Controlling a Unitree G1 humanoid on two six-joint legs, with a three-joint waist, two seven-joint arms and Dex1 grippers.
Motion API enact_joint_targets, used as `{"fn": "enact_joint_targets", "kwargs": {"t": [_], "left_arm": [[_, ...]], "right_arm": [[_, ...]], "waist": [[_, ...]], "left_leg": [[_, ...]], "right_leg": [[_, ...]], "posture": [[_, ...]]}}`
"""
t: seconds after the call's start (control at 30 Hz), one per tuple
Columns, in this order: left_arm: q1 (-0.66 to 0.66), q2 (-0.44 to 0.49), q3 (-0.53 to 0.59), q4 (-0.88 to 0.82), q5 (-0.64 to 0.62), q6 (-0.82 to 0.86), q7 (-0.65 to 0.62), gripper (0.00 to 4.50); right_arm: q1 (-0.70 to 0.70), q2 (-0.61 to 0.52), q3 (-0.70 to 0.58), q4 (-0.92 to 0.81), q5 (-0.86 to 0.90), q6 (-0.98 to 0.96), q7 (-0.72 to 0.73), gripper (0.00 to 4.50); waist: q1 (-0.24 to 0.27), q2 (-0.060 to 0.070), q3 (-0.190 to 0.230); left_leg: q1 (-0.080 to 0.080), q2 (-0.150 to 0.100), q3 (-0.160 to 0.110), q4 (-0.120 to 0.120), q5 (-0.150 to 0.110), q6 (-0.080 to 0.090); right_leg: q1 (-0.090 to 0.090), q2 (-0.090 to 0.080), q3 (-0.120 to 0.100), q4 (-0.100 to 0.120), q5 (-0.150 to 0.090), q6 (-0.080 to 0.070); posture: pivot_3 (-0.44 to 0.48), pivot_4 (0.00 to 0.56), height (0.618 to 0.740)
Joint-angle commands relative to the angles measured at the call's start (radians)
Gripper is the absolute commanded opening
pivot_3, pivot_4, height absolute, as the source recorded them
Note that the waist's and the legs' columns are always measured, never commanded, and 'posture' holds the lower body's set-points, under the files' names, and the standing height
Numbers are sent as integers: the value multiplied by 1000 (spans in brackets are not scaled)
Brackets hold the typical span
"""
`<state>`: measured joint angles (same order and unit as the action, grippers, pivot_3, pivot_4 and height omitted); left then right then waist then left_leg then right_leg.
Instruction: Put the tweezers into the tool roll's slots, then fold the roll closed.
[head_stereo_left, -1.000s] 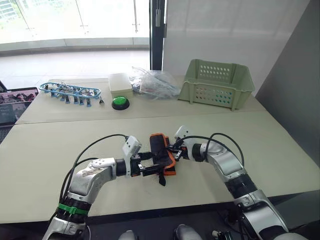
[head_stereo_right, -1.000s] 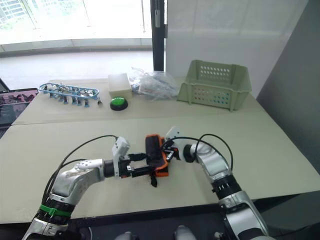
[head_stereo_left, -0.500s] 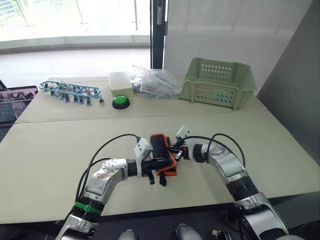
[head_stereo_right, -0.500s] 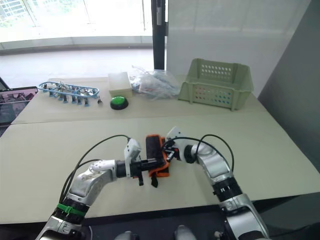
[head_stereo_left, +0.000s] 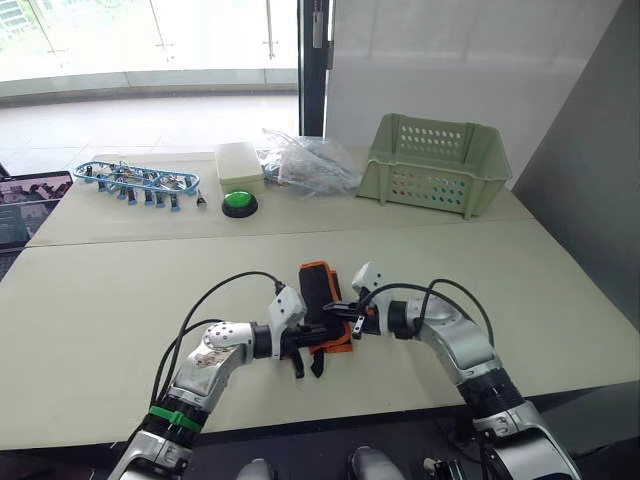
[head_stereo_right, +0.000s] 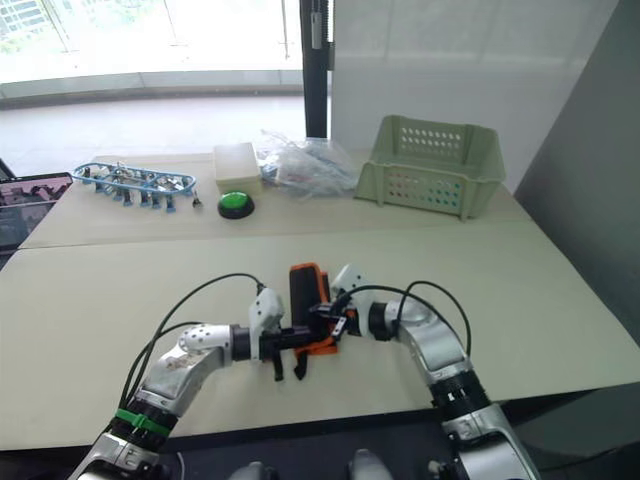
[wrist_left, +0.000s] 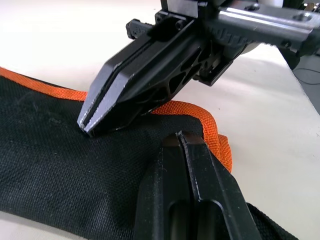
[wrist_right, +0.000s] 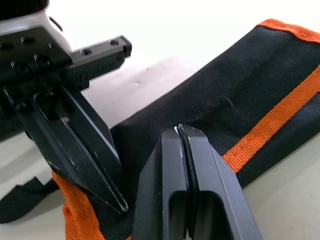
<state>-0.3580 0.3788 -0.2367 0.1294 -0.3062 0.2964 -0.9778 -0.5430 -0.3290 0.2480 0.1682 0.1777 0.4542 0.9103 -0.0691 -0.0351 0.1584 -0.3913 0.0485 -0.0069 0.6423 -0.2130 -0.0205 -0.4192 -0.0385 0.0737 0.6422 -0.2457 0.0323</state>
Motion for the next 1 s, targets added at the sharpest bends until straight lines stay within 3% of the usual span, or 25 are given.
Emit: {"fn": "enact_joint_targets", "kwargs": {"t": [0.03,0.4,0.6,0.77,1.0], "left_arm": [[36,26,-10,19,29,36,0,30],[65,56,0,-14,28,45,-8,30],[71,62,7,-19,39,30,0,30],[84,83,66,-92,1,15,2,30],[171,184,276,-351,-178,90,-9,30]], "right_arm": [[-20,20,24,123,-62,-1,-68,0],[-278,133,-28,578,-91,-145,-207,0],[-330,163,-57,669,-102,-214,-203,0],[-225,138,-102,399,-12,-227,-79,0],[-14,-15,-230,-125,142,-17,-74,0]], "waist": [[-2,0,0],[5,0,0],[2,0,0],[2,0,0],[8,2,2]], "left_leg": [[1,0,0,0,0,0],[16,1,0,0,0,0],[12,1,0,-1,0,0],[7,1,-1,-1,0,0],[-21,0,-1,-1,0,0]], "right_leg": [[1,0,0,0,0,0],[14,0,0,0,-3,-9],[13,0,-1,-1,0,-2],[9,0,-1,-1,0,-2],[-20,-1,0,4,5,-8]], "posture": [[0,150,725],[0,150,725],[0,150,725],[0,150,725],[0,150,725]]}}
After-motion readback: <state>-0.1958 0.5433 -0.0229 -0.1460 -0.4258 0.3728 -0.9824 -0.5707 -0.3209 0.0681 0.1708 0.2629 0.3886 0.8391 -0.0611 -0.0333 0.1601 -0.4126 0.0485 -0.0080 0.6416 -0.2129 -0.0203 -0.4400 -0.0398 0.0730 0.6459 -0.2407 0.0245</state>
